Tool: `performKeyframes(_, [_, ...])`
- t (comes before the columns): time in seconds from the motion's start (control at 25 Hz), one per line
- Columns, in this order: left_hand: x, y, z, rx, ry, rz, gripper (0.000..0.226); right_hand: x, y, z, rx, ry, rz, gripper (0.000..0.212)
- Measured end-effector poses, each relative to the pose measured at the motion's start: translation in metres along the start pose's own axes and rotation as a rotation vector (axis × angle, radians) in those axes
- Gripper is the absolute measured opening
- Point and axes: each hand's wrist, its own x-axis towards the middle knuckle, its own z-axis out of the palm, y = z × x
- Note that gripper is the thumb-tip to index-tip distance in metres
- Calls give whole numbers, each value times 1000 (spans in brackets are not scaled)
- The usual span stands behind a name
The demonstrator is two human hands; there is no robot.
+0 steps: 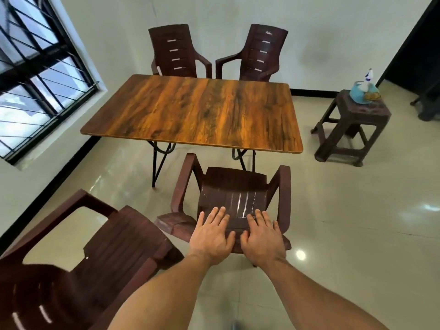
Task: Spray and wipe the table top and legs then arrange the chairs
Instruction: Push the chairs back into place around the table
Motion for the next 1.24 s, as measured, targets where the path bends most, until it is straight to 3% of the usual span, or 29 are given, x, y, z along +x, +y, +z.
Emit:
performKeyframes(0.44, [8,15,-12,-1,-80,-168,56,13,11,-5,40,3,-74,63])
performKeyframes(0.68, [3,11,-7,6,-17,-112,51,5,11,-3,67,49,-103,53])
performKeyframes(0.88, [3,-3,-8,75,-36,-44,60,11,5,-5,52,79,-65,51])
performKeyframes(1.24, [-59,-97,-23,35,21,-30,64,-30,-105,14,-47,181,-193,56])
